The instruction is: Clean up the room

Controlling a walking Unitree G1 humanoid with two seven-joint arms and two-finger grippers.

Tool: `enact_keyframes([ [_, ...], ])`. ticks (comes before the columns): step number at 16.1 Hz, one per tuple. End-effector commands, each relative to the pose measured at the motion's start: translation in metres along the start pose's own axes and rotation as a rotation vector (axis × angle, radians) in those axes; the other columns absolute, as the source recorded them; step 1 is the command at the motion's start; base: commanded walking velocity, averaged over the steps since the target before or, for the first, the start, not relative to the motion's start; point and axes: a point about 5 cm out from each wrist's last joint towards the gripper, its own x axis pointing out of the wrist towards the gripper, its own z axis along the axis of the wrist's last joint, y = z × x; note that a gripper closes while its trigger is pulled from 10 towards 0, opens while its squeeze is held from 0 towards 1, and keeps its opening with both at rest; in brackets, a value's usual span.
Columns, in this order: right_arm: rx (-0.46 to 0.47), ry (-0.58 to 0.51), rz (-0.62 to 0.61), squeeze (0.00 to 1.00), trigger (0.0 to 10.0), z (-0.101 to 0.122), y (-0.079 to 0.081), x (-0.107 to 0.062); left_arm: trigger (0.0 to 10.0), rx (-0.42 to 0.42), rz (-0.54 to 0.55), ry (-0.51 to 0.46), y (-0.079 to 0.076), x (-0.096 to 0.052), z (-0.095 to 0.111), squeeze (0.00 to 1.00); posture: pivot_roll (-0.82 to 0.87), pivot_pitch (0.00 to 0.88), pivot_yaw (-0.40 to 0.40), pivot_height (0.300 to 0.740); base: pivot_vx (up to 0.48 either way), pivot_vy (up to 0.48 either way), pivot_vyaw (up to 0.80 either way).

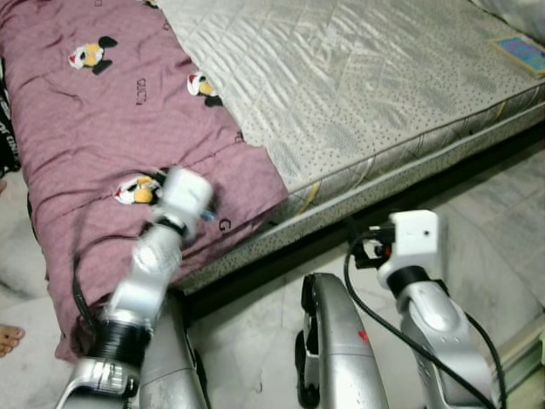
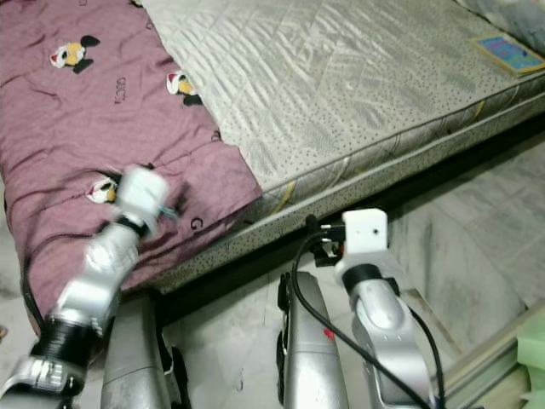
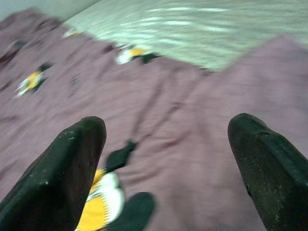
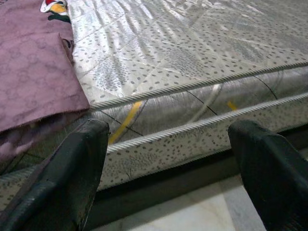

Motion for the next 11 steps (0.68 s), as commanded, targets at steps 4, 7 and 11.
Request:
enact_keyframes([
  [4, -0.012, 0.059, -0.059, 0.00, 10.0, 0.004, -0.018, -0.039, 10.0, -0.190, 0.083, 0.244, 0.015, 0.027, -0.027, 0.00, -0.24, 0.285, -0.012, 0.526, 0.000, 0.000, 0.00],
  [7, -0.026, 0.094, -0.080, 0.00, 10.0, 0.005, -0.024, -0.056, 10.0, -0.133, -0.072, 0.322, -0.013, 0.043, -0.026, 0.00, -0.29, 0.308, -0.006, 0.526, 0.000, 0.000, 0.00],
  [11, -0.024, 0.102, -0.088, 0.00, 10.0, 0.007, -0.024, -0.057, 10.0, -0.086, -0.241, 0.282, -0.051, 0.053, -0.003, 0.00, -0.30, 0.306, 0.002, 0.526, 0.000, 0.000, 0.00],
])
